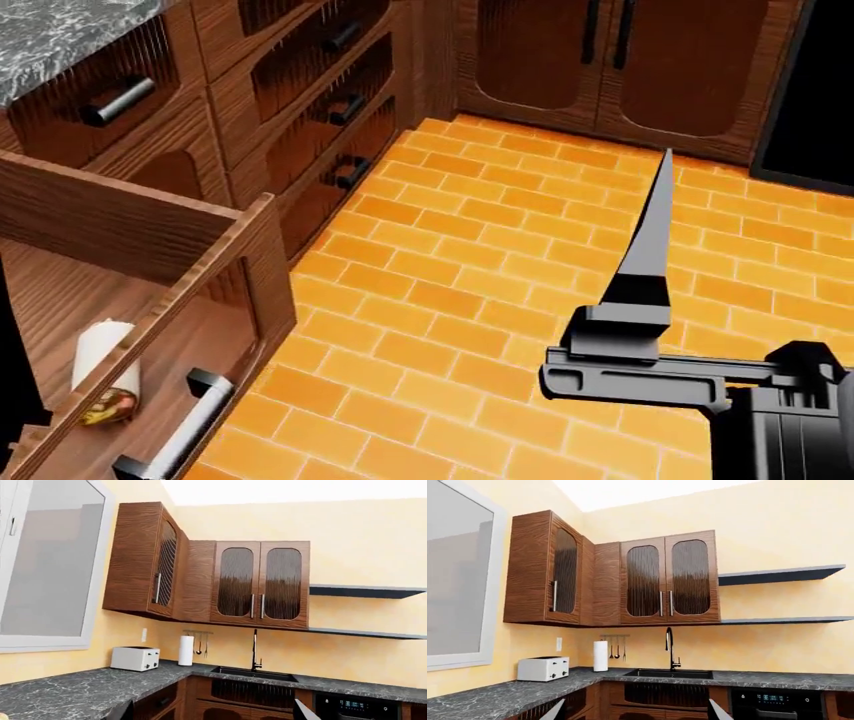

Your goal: Close the right drawer.

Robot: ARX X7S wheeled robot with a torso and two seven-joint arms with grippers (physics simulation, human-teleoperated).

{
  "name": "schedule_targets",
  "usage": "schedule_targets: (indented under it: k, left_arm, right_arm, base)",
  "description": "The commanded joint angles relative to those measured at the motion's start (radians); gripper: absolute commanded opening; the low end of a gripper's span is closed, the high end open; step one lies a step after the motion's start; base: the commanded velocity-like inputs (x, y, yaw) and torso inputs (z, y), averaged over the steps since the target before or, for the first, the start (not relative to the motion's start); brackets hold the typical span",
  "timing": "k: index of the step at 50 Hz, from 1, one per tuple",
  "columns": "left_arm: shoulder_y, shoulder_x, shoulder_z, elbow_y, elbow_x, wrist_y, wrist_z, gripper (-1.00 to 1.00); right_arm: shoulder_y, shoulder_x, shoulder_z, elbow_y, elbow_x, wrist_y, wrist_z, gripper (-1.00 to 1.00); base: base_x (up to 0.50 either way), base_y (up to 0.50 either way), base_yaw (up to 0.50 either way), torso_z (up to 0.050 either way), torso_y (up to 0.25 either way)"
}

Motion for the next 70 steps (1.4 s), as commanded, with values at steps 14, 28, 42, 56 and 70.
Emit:
schedule_targets:
  k: [14,28,42,56,70]
  left_arm:
    - [-0.002,-0.019,0.011,0.004,-0.003,0.022,-0.015,1.00]
    - [-0.012,-0.023,0.027,-0.004,-0.002,0.028,-0.015,1.00]
    - [-0.010,-0.029,0.035,-0.004,0.000,0.037,-0.020,1.00]
    - [-0.018,-0.037,0.042,-0.006,-0.005,0.043,-0.026,1.00]
    - [-0.010,-0.042,0.053,-0.006,0.002,0.055,-0.027,1.00]
  right_arm:
    - [-0.002,0.023,-0.014,0.000,0.014,-0.018,0.020,1.00]
    - [0.001,0.033,-0.025,0.002,0.020,-0.029,0.030,1.00]
    - [-0.003,0.045,-0.028,0.005,0.025,-0.041,0.037,1.00]
    - [0.016,0.036,-0.081,0.034,-0.060,-0.067,0.065,1.00]
    - [0.022,0.079,-0.152,0.032,-0.157,-0.049,0.082,1.00]
  base:
    - [-0.01,0.03,-0.50,0.000,0.000]
    - [-0.01,0.03,-0.50,0.000,0.000]
    - [0.00,0.03,-0.50,0.000,0.000]
    - [-0.02,0.01,-0.14,0.000,0.000]
    - [0.22,0.01,0.00,0.000,0.000]
